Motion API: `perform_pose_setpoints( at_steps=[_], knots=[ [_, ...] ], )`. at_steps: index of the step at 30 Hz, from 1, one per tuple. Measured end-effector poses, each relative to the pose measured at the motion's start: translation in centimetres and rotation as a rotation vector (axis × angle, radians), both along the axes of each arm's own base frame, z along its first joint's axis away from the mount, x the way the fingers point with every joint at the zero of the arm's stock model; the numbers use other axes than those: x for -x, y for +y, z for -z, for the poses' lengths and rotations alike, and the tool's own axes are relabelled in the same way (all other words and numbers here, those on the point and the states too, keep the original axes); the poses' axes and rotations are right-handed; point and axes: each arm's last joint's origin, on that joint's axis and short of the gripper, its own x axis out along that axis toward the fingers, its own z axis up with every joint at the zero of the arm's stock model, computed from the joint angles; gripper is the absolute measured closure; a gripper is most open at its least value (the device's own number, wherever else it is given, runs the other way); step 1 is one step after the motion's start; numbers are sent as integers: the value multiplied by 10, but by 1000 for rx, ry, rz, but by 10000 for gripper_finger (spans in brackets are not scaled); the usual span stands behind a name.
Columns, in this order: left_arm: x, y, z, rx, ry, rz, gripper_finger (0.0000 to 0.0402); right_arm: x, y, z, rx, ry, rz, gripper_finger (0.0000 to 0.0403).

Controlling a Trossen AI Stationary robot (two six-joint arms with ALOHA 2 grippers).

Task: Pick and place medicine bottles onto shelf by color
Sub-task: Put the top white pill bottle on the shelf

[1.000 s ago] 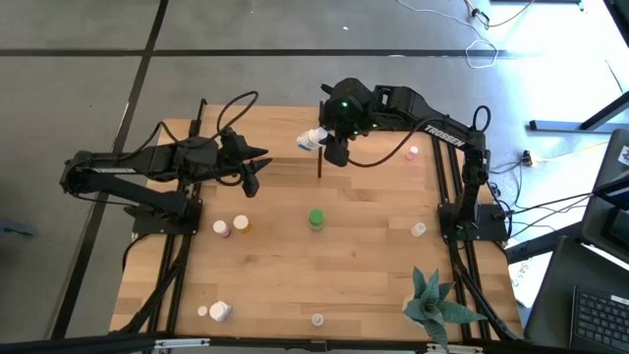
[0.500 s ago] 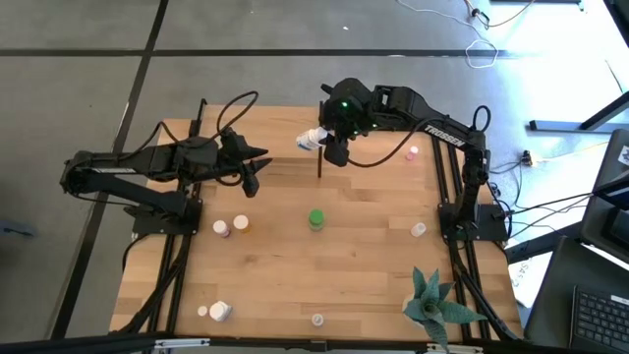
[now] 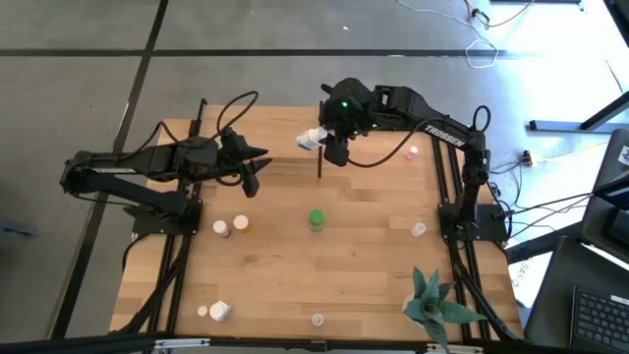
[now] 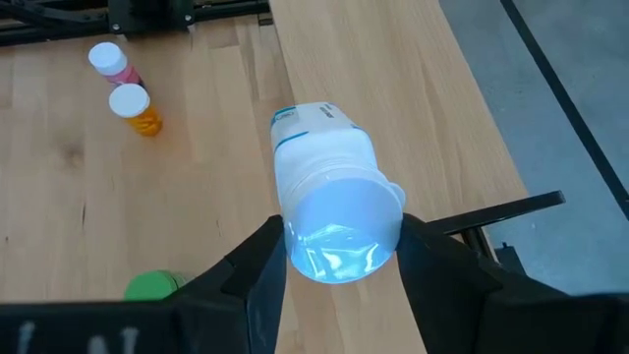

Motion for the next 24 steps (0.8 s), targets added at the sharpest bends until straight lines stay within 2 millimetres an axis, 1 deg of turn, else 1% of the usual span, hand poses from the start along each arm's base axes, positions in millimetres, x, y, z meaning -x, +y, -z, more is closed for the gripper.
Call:
perform_pose_setpoints(
  at_steps=[24],
  knots=[
    [0, 0, -1, -1, -12, 1, 286, -1, 0, -1, -11, -18, -3, 229]
  ],
)
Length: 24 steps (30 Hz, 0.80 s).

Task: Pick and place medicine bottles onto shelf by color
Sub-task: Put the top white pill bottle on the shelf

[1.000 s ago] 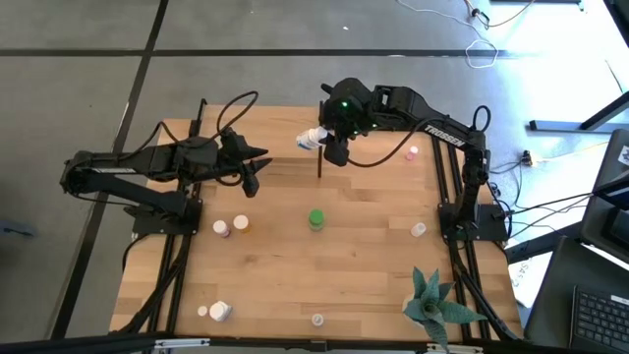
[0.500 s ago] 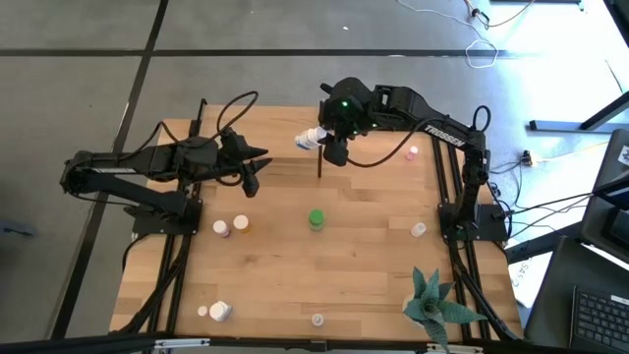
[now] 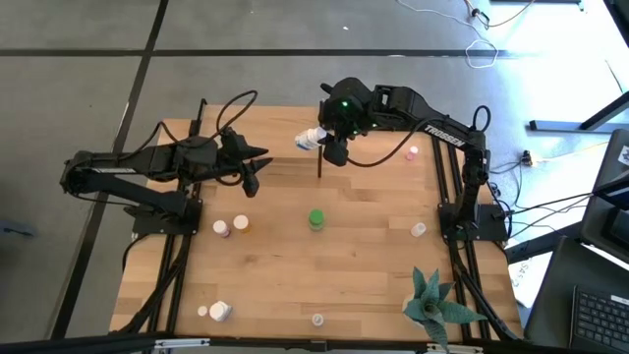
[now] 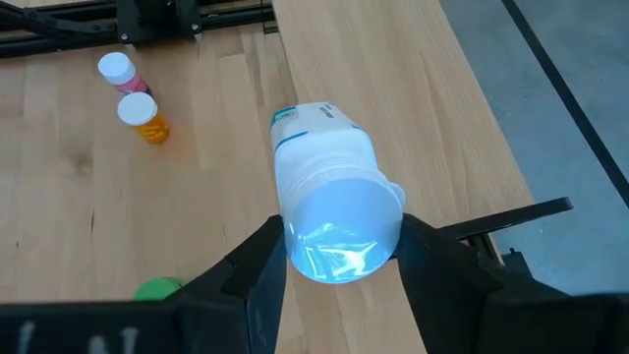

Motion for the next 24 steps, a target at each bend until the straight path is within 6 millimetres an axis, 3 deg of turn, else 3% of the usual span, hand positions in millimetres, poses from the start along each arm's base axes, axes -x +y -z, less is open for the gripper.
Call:
perform_pose_setpoints(
  at_steps=[24],
  knots=[
    [1, 0, 2, 1, 19, 0, 288, 0, 0, 0, 6, 1, -9, 228]
  ],
)
